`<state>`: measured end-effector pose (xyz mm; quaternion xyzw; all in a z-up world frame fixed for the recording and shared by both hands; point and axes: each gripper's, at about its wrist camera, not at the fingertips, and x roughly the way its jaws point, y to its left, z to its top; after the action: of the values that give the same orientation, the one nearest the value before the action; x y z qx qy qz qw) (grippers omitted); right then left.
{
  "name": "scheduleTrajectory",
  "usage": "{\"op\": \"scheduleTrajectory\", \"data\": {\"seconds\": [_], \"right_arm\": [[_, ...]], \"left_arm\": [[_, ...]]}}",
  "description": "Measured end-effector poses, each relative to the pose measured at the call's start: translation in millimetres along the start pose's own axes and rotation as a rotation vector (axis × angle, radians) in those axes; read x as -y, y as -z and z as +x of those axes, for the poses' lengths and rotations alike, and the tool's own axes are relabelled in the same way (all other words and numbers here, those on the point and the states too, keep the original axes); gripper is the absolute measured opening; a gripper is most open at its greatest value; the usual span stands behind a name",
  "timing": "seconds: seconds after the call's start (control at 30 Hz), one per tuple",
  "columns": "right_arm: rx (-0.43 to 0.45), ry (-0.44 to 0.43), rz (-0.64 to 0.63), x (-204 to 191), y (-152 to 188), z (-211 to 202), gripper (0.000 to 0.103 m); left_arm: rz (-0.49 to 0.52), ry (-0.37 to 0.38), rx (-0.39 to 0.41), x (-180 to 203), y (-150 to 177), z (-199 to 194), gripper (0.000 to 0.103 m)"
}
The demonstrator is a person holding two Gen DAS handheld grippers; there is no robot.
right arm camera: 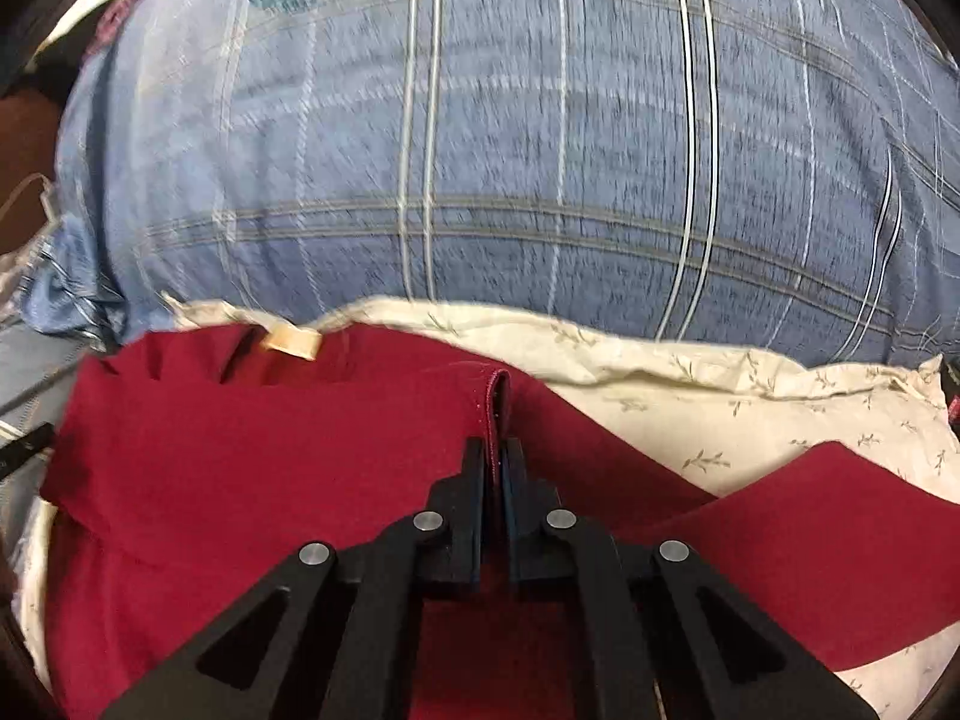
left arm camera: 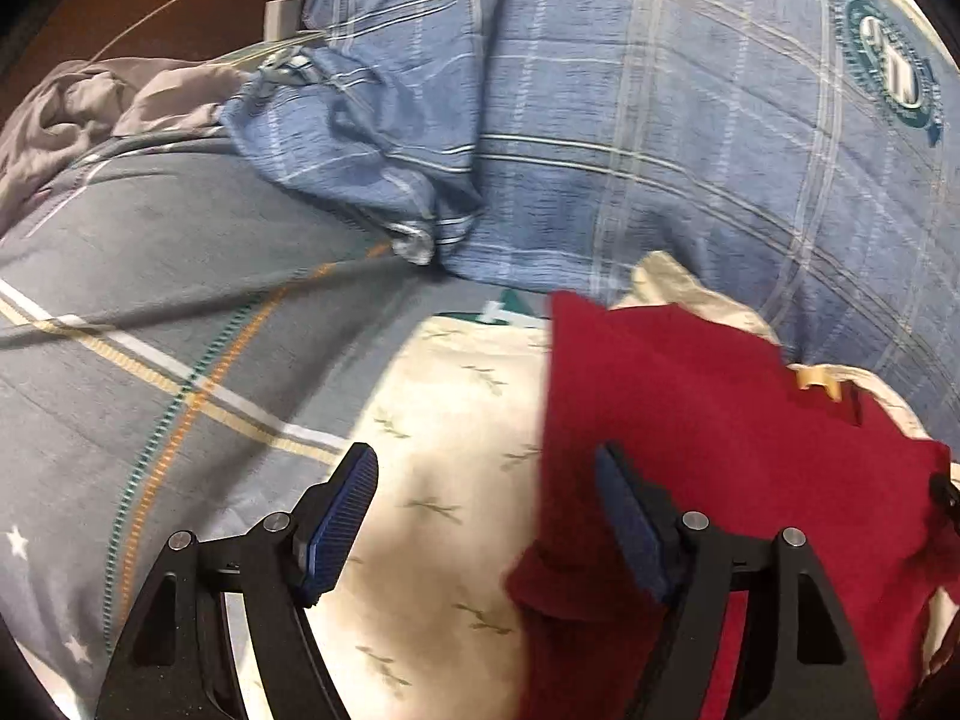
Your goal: Fold small clothes
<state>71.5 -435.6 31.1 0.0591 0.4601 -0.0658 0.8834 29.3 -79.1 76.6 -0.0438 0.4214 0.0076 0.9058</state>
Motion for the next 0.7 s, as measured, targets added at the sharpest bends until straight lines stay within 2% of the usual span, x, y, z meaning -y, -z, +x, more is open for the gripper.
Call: {"op": "scheduleTrajectory", "data": {"seconds": [0.1,0.2,0.23,0.27,0.33,0.43,0.53,0.6,0.7], "right_arm": [[-0.043,0.020,0.021,1,5,15,0.006],[-0.042,0.026,0.074,5,7,4,0.017],[-0.029,-0.011,0.090,4,7,-6,0.025],[-0.014,-0.051,0.090,1,8,-16,0.039],[0.020,-0.151,0.039,-19,13,-36,0.051],[-0.005,-0.338,-0.044,-60,29,-51,0.051],[-0.121,-0.607,-0.095,-119,51,-47,0.051],[-0.151,-0.673,-0.143,-159,61,-40,0.051],[-0.124,-0.673,-0.245,-212,64,-30,0.051]], "left_arm": [[-0.039,0.013,-0.044,-8,0,8,0.074],[-0.057,0.024,-0.039,-19,-3,4,0.074],[-0.060,0.040,-0.031,-24,-4,0,0.074],[-0.057,0.058,-0.030,-28,-4,-5,0.074],[-0.005,0.091,-0.058,-33,1,-12,0.074],[0.076,0.095,-0.052,-36,10,-23,0.074],[0.076,0.011,-0.018,-46,16,-29,0.074],[0.027,-0.036,-0.005,-58,14,-27,0.074],[-0.041,-0.083,0.018,-77,11,-29,0.074]]}}
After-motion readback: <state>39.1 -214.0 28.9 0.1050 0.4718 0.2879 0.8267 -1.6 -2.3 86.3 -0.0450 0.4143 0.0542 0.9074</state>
